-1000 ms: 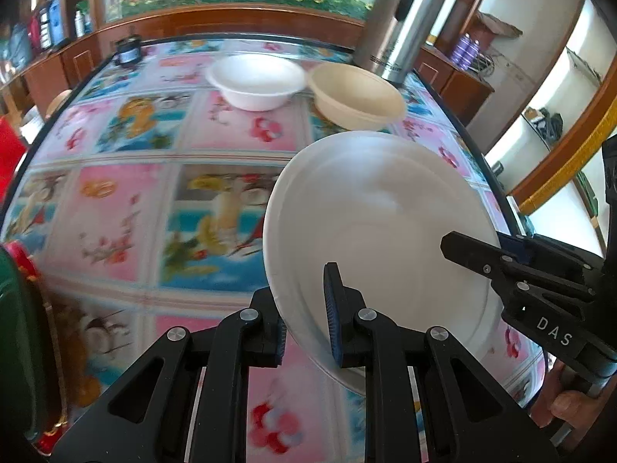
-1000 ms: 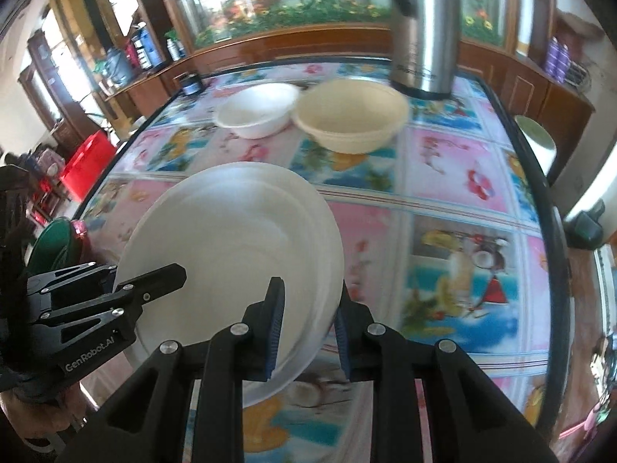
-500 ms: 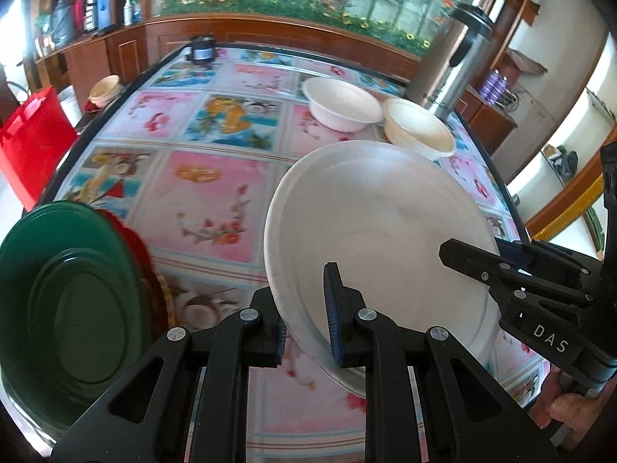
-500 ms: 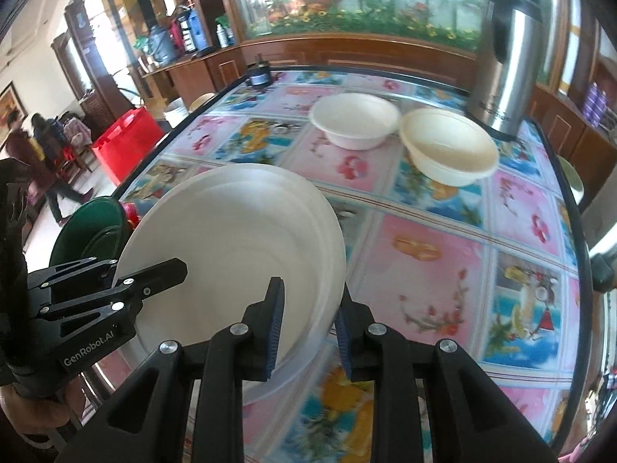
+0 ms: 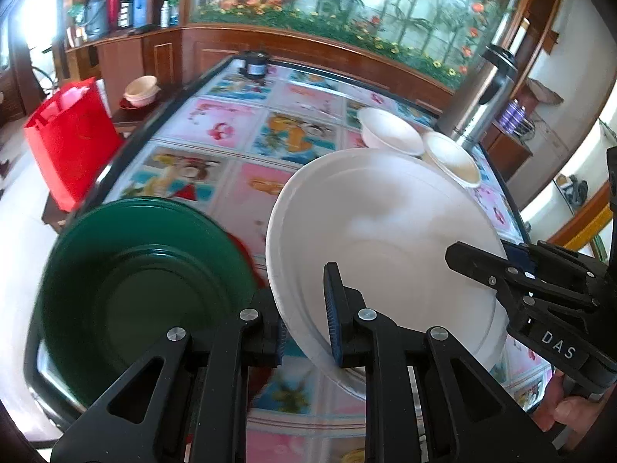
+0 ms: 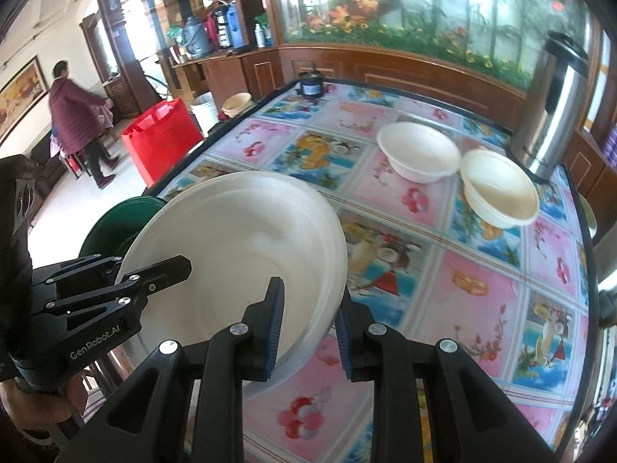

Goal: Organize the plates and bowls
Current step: 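Carry the white plate with both grippers and lower it into the green bowls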

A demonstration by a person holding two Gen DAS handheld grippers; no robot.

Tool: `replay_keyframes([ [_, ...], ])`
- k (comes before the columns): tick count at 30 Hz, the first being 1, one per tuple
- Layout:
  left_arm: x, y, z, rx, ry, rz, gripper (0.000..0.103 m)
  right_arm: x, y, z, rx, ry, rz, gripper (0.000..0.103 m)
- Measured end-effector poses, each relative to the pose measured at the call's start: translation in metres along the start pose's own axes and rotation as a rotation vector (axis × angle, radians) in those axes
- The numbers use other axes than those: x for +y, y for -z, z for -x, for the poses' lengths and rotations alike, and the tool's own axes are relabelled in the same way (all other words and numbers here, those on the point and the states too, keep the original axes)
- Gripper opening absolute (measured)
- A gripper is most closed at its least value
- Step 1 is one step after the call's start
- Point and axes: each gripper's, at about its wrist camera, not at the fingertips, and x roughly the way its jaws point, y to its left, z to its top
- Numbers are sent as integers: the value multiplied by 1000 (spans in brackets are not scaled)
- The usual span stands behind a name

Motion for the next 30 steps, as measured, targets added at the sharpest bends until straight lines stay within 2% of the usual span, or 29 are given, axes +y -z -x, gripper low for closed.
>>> replay_keyframes([
  [9,57,-1,24,-33,-64,61,17,51,-17,-15,1,-59,76,26],
  [17,106,10,19,-9,-127,120,17,97,-25,-47,51,-85,147,26],
  [25,129,24,6,23,-164,144,17,121,-18,-71,111,-95,190,26],
  [30,129,28,7,1,-206,117,17,129,-14,-79,129,-90,206,29],
])
